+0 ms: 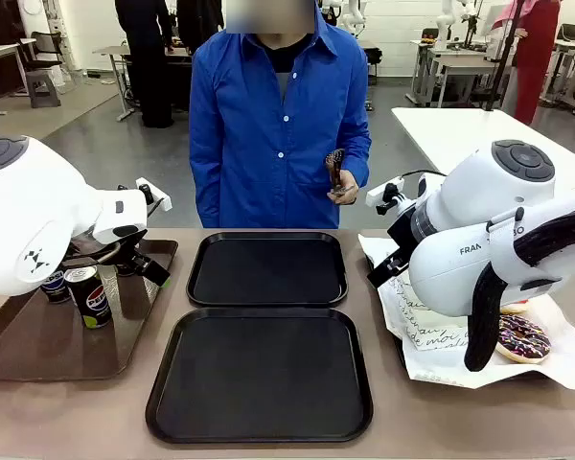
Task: Set up donuts and drinks on trays.
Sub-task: Pick up one Pepsi coke and place it on the Flat Tray.
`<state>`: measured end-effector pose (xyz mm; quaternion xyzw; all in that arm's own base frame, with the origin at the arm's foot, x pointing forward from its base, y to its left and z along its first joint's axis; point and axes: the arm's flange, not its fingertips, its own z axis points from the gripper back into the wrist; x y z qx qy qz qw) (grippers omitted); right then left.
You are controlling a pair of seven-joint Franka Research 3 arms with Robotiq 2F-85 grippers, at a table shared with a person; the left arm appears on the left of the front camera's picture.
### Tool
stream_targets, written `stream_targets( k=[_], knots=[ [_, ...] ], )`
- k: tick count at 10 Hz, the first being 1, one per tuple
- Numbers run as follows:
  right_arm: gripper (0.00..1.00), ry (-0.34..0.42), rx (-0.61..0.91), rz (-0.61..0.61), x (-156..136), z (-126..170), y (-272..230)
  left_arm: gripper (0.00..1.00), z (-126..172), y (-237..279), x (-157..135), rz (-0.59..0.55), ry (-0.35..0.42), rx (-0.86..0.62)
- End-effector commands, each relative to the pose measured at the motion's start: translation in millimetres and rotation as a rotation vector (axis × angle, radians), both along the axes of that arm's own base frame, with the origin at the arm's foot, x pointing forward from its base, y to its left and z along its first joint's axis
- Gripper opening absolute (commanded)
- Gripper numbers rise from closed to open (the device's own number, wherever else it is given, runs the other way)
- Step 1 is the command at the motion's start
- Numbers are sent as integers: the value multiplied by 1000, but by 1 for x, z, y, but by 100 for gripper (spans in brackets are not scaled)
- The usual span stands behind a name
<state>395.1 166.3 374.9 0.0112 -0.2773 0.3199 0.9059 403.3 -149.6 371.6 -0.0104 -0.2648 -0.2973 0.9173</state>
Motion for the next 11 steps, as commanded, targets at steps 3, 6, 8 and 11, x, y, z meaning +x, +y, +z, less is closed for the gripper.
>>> stream_targets(
  k=[3, 6, 8, 11],
  knots=[
    [100, 0, 0, 0, 0, 0, 0, 100, 0, 0, 0, 0, 0, 0],
    [100, 0, 0, 0, 0, 0, 0, 100, 0, 0, 0, 0, 0, 0],
    [100, 0, 0, 0, 0, 0, 0, 100, 0, 0, 0, 0, 0, 0],
    [100, 0, 0, 0, 0, 0, 0, 100, 0, 0, 0, 0, 0, 0]
  ],
)
